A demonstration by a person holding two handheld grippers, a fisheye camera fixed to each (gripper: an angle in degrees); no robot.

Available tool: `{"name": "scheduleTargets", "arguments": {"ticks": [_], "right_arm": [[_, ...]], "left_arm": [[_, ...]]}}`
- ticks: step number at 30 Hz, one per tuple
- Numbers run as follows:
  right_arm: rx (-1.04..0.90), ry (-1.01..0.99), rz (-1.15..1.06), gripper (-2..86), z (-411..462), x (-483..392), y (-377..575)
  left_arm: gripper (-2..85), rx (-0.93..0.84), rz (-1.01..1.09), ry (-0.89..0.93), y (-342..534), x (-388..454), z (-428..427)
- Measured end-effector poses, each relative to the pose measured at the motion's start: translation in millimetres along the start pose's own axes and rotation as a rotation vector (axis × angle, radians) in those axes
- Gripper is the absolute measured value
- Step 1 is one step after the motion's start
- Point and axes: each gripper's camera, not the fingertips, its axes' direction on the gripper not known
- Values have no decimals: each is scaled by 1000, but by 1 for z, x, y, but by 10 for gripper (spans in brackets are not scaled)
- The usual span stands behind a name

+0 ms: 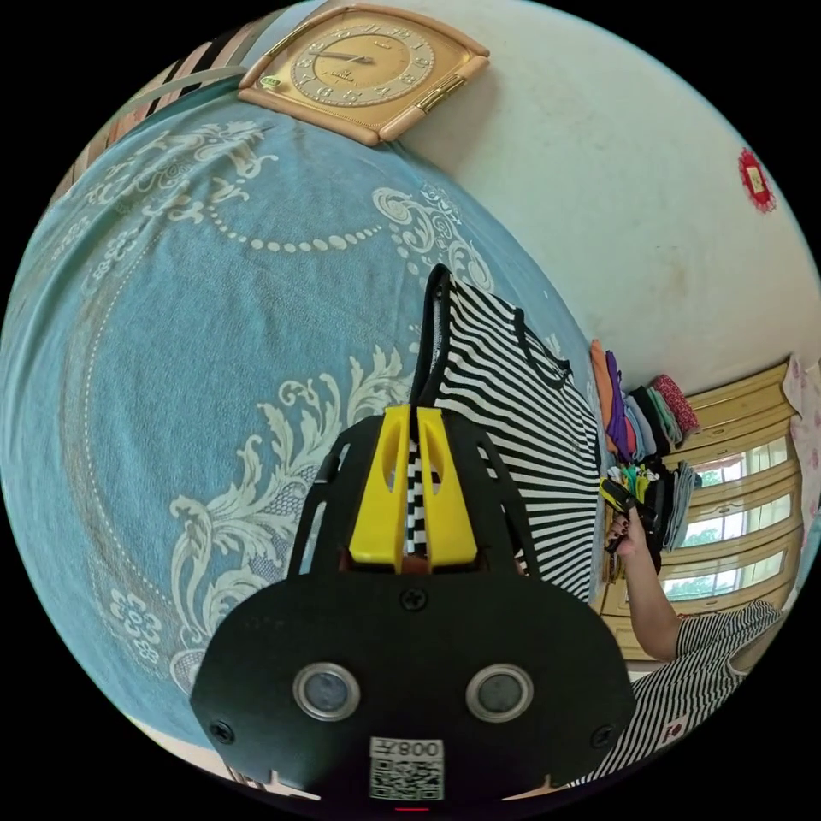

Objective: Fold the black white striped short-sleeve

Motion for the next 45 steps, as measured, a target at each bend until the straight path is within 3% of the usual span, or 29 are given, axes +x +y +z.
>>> {"name": "scheduleTargets", "arguments": {"ticks": [4, 16, 32, 45], "right_arm": [[35, 192, -70, 2, -22, -20, 21], [63, 393, -5, -3, -55, -39, 81], [-99, 116, 59, 5, -148, -40, 330], [-178, 119, 51, 50, -160, -64, 428]], "left_arm": [[16, 35, -4, -28, 19, -6, -34], [56, 89, -134, 83, 95, -22, -121], [106, -198, -138, 131, 335, 5, -252], [128, -362, 62, 7, 382, 75, -277]]}}
